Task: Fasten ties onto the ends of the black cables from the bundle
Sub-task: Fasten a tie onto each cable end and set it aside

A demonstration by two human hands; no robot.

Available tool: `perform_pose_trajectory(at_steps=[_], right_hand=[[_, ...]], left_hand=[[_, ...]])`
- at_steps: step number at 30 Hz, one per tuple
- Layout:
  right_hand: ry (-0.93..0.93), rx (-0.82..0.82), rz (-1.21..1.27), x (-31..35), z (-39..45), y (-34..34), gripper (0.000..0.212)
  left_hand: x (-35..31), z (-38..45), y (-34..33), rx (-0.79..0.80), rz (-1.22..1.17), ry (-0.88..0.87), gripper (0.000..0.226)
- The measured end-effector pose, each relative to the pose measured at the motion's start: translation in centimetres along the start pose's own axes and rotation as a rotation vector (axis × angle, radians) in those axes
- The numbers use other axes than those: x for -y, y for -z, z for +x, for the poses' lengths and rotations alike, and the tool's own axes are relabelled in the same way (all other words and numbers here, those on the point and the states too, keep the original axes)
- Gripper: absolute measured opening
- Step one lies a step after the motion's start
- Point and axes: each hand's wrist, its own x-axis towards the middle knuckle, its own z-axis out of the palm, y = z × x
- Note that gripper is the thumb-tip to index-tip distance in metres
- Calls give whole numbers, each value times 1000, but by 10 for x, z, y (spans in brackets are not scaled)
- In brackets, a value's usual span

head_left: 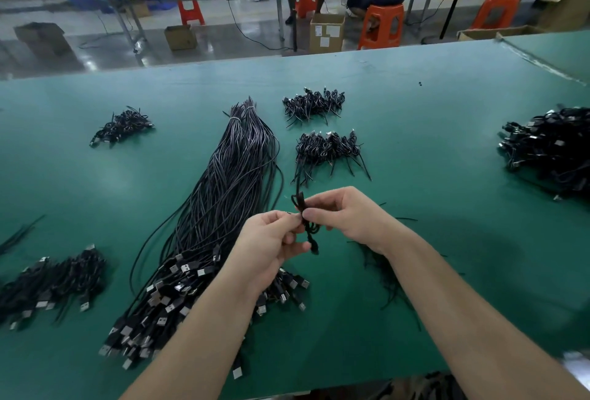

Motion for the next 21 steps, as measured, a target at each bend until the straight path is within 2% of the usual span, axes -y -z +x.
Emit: perform_pose_trajectory(at_steps=[3,6,8,10,12,13,15,18,21], right_hand=[[-99,5,-3,-1,2,2,22],[-170,66,194,-3,3,5,13],[-194,134,290,-4,1,7,8],[-222,199,337,-5,0,8,11],[-255,225,361,-5,-2,8,10],[-256,223,389,-6,-3,8,12],[-216,208,460,-8,-4,10,22],[-107,161,464,-13,-6,11,20],[-47,76,309,-14,-4,8,19]], left_hand=[[3,-7,-6,-81,334,-196,18],[8,-14,-8,-90,667,-446,16],[12,-16,-7,-93,946,-719,17],[15,-15,-7,-66,1227,-1041,19],[18,-13,-5,-43,1373,-1198,23],[17,-12,-4,-40,1354,-1173,22],[15,-12,-2,-91,1156,-948,19],[7,-6,-1,-114,643,-402,16],[-1,-2,-3,-42,120,-60,16]])
